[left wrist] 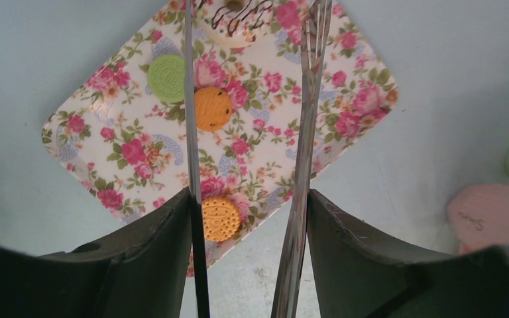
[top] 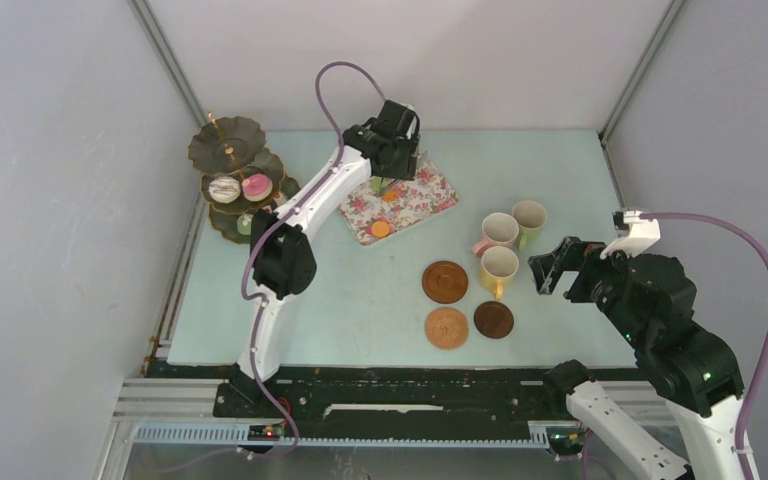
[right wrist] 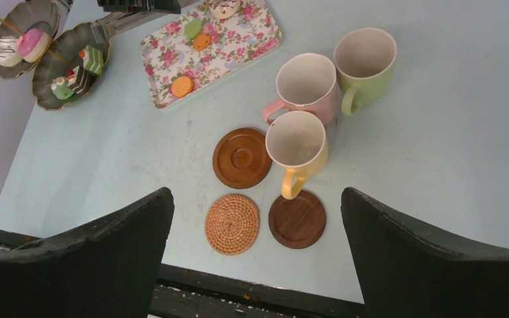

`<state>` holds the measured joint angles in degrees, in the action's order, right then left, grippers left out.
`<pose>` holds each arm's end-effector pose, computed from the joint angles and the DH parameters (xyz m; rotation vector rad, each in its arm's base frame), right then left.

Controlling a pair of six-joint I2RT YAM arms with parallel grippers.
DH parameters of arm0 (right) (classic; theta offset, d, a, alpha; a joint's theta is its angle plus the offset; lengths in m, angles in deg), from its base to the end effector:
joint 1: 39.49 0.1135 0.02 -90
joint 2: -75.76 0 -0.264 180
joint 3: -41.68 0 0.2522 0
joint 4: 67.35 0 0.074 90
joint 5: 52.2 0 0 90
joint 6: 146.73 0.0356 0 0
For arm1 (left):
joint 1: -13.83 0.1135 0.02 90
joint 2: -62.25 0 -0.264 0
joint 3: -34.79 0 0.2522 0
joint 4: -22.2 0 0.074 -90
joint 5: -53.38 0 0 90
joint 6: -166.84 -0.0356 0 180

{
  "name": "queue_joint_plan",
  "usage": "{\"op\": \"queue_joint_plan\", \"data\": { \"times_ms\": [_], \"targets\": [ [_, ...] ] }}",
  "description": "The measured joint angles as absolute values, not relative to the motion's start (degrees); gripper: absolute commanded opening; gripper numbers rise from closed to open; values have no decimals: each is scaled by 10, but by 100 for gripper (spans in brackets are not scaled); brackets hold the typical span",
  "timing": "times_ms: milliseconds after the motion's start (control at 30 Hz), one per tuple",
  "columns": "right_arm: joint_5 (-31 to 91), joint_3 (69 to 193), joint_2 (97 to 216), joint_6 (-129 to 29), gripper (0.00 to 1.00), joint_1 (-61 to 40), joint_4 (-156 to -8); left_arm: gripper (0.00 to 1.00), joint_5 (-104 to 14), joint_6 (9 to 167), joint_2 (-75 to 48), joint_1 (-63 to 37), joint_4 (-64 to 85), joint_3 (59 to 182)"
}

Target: Serve the afternoon tea

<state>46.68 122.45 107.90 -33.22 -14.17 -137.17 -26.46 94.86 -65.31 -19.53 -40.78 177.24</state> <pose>0.0610 0.0228 0.4037 0.0731 1.9573 0.4154 0.4190 -0.2683 0.3064 0.2395 2.3910 -0.2063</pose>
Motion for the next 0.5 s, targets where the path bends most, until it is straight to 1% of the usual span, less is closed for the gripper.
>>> {"op": "queue_joint_plan", "data": {
  "times_ms": [200,500],
  "targets": [
    [467,1224,1094,-334,100,-145,-1372,63,-243,949,-670,-195,-424,1773],
    [464,1224,1101,-334,100,-156,-1371,67,-226,947,-681,-195,-425,1773]
  ]
}}
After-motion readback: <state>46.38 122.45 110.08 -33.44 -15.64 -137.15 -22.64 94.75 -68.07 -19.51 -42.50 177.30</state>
